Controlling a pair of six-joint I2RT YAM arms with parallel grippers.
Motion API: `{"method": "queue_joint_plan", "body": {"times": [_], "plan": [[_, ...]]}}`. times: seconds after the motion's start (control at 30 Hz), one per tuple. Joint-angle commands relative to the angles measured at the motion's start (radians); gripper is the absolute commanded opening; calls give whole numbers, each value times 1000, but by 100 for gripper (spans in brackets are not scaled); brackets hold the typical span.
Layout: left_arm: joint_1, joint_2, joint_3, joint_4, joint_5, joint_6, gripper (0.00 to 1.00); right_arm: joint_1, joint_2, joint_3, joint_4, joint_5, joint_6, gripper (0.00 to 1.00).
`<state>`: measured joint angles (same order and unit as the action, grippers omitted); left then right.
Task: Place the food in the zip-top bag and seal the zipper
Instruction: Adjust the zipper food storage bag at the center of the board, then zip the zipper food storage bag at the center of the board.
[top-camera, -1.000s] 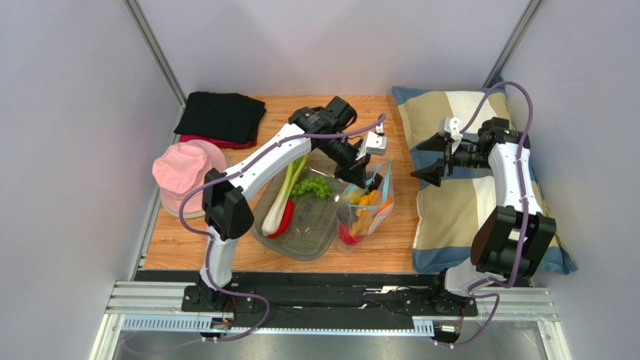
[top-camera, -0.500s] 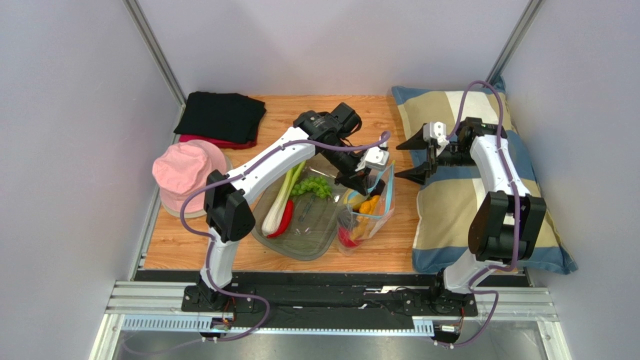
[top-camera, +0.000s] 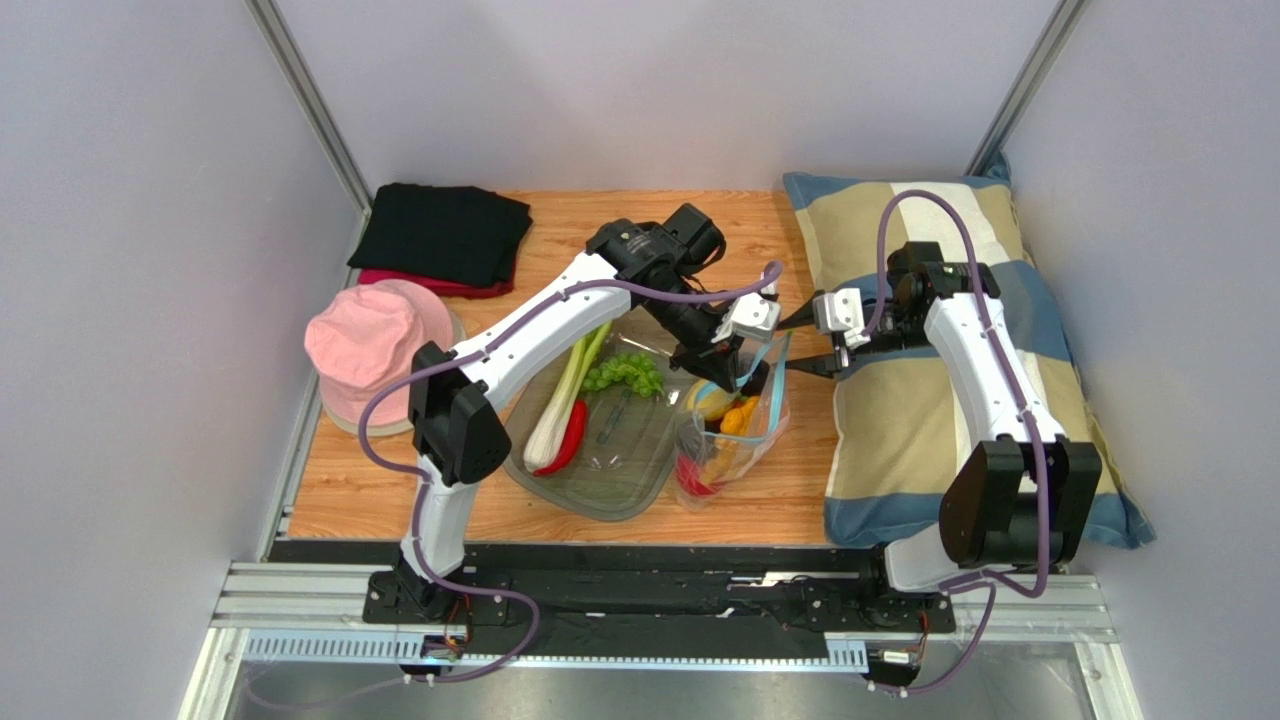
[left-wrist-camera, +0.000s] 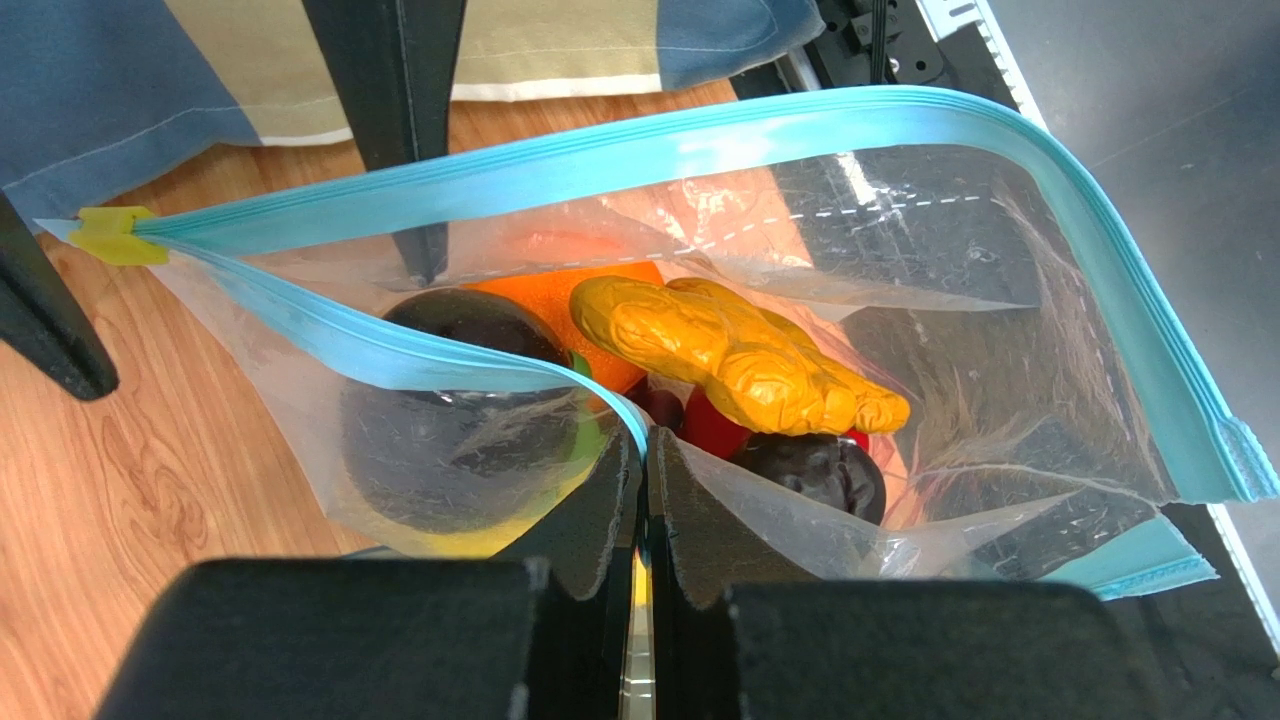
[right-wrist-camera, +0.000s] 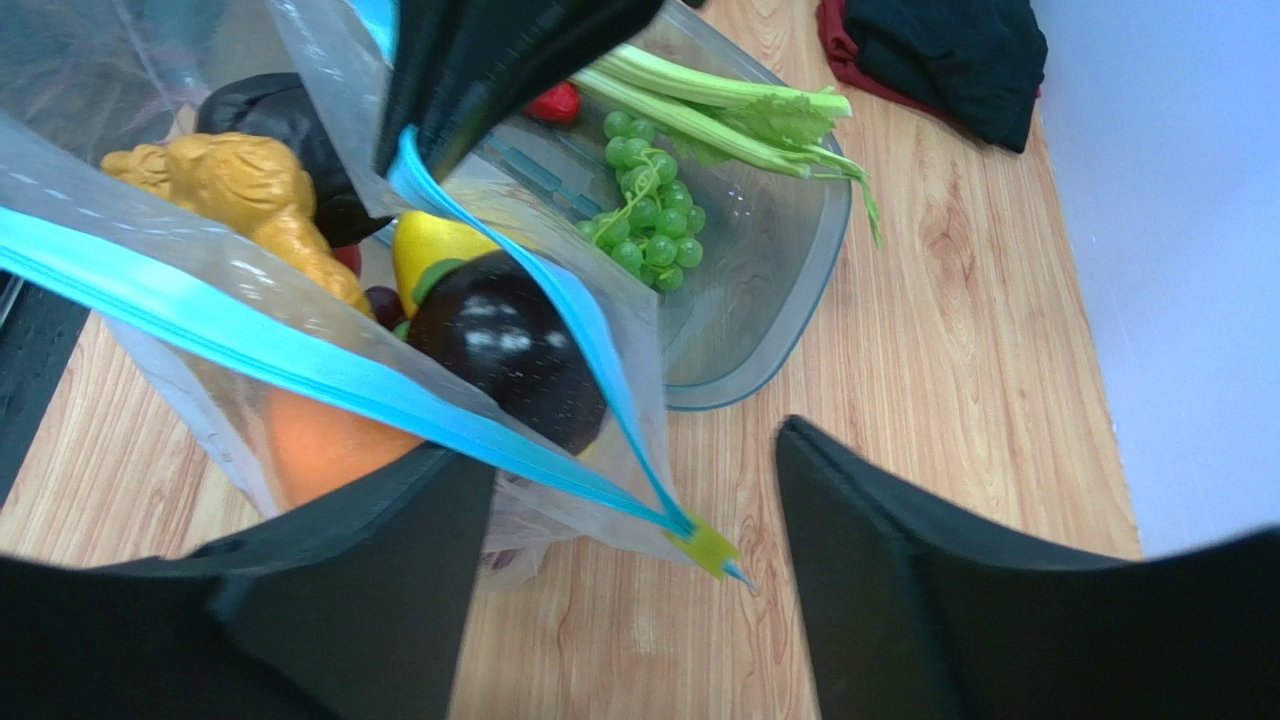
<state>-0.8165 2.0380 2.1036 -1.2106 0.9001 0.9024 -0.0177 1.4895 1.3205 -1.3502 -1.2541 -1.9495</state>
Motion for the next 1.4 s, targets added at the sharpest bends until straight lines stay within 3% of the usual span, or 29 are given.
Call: {"method": "queue_joint_plan", "body": {"times": [0.0,0.03,0.07,0.2,0.23,0.37,0.43,0.47,0.53,0.6,0.67,0.7,0.83,1.07,1.37], "plan": [[-1,-70,-4,31,40,-3,8,13,-34,19,-314,31,-241,44],[-3,-78,-19,37,37,-5,9,40,-32,29,-313,45,-200,37],[-1,-85,-28,57,36,-14,11,42,-31,49,-314,54,-172,23],[13,-143,-80,152,29,-74,16,44,-46,92,-311,123,-34,15],[17,-154,-106,202,42,-110,16,42,-54,97,-310,139,31,0],[23,-182,-120,244,43,-143,22,45,-124,71,-276,193,203,0],[30,-190,-117,284,31,-195,41,56,-182,54,-197,216,329,0],[34,-194,-119,302,30,-267,48,74,-199,48,-172,225,450,0],[57,-217,-140,406,19,-377,65,91,-251,31,-120,255,541,0],[74,-251,-158,479,13,-521,88,120,-281,20,-63,295,721,0],[82,-291,-178,571,-47,-603,92,142,-308,20,-23,312,800,0],[82,-304,-188,600,-70,-697,99,145,-311,23,-14,330,884,0],[60,-355,-247,660,-140,-795,99,157,-311,40,71,364,1114,0],[-26,-440,-412,706,-187,-734,99,173,-291,32,177,384,1380,0],[-93,-418,-461,775,-282,-740,99,194,-275,59,201,377,1499,0]]}}
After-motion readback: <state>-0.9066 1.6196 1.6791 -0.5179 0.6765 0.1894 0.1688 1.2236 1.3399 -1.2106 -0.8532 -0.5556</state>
